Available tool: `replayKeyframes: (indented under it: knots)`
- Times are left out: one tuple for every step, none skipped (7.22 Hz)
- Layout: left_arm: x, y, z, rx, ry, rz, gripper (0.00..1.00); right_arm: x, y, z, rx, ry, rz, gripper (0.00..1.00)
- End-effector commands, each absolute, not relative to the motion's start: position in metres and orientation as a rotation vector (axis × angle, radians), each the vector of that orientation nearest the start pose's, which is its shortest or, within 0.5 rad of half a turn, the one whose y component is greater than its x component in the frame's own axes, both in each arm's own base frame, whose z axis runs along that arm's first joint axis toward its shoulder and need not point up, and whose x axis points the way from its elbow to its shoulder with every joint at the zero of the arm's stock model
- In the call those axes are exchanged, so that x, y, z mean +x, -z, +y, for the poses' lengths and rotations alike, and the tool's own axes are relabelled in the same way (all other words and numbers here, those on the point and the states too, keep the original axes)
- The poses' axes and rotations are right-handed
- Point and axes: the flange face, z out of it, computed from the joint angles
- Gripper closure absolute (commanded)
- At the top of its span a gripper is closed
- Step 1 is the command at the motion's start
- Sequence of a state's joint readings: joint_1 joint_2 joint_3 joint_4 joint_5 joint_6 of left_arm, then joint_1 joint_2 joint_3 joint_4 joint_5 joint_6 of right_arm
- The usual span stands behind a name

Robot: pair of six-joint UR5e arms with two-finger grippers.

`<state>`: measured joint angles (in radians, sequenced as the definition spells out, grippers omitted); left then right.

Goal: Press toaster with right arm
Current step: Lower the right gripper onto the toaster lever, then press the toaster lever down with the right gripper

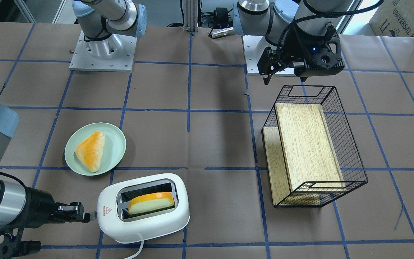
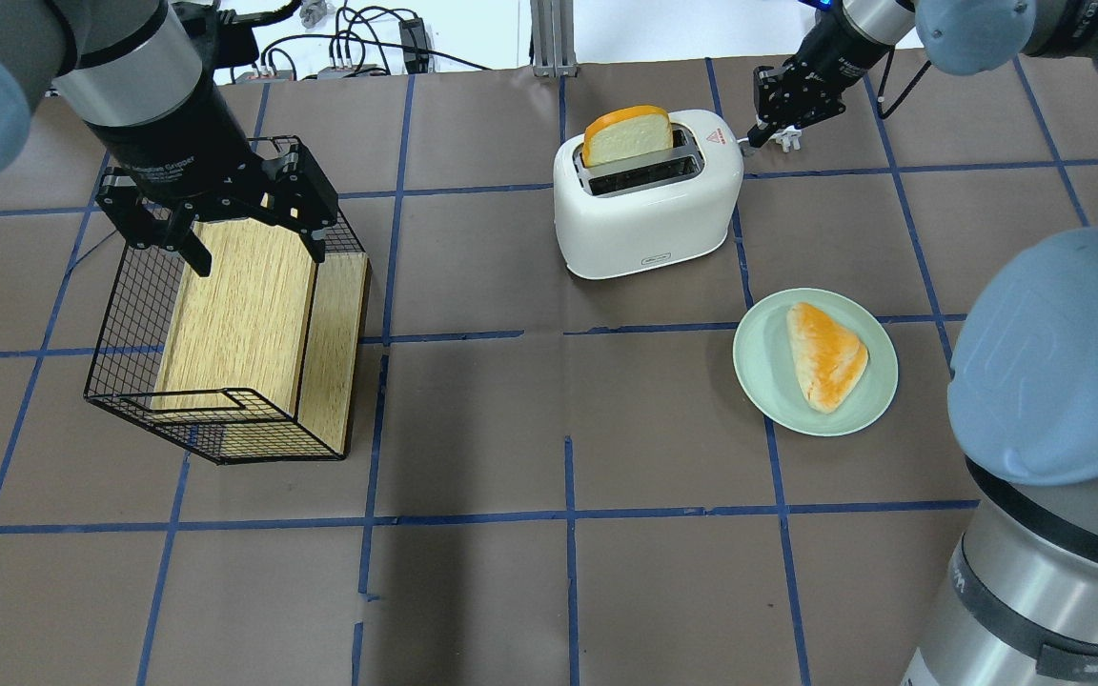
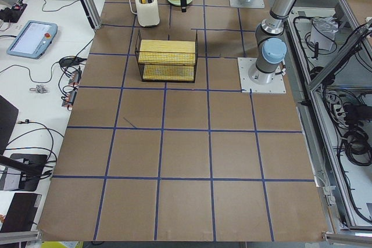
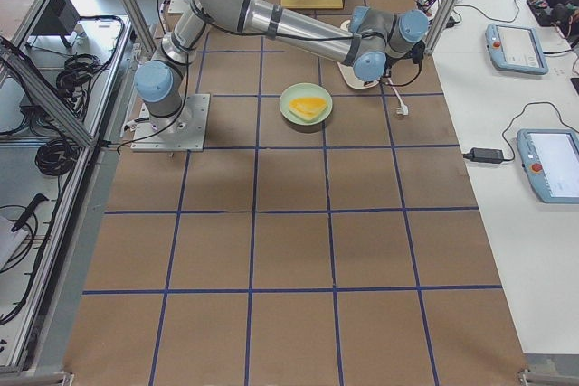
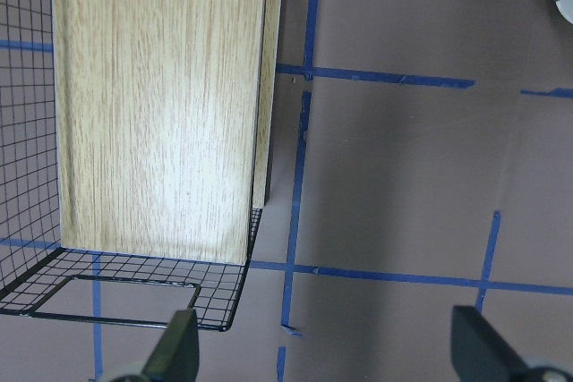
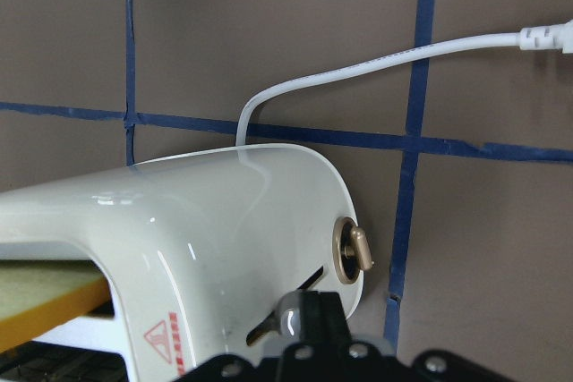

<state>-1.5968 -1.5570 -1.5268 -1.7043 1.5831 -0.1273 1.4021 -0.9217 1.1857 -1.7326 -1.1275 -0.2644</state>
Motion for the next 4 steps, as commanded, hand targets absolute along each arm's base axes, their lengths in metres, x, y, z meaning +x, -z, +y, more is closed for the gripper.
replayKeyframes:
  knots:
    - [-0.1438,-0.5029,-0.4743,-0.16,-0.116,3.117,0.0,0.0527,-0.2931,-0.7464,-0.1,-0.009,2.683,0.95]
    - [-0.1445,-0.5035,-0.474,-0.157,-0.116,3.118,0.0,0.0524,-0.2885,-0.748,-0.099,-0.013,2.683,0.95]
    - [-0.1445,-0.5035,-0.474,-0.157,-0.116,3.118,0.0,0.0513,-0.2879,-0.7479,-0.097,-0.012,2.683,0.95]
    - [-0.1445,-0.5028,-0.4739,-0.157,-0.118,3.117,0.0,0.0512,-0.2857,-0.7483,-0.098,-0.016,2.682,0.95]
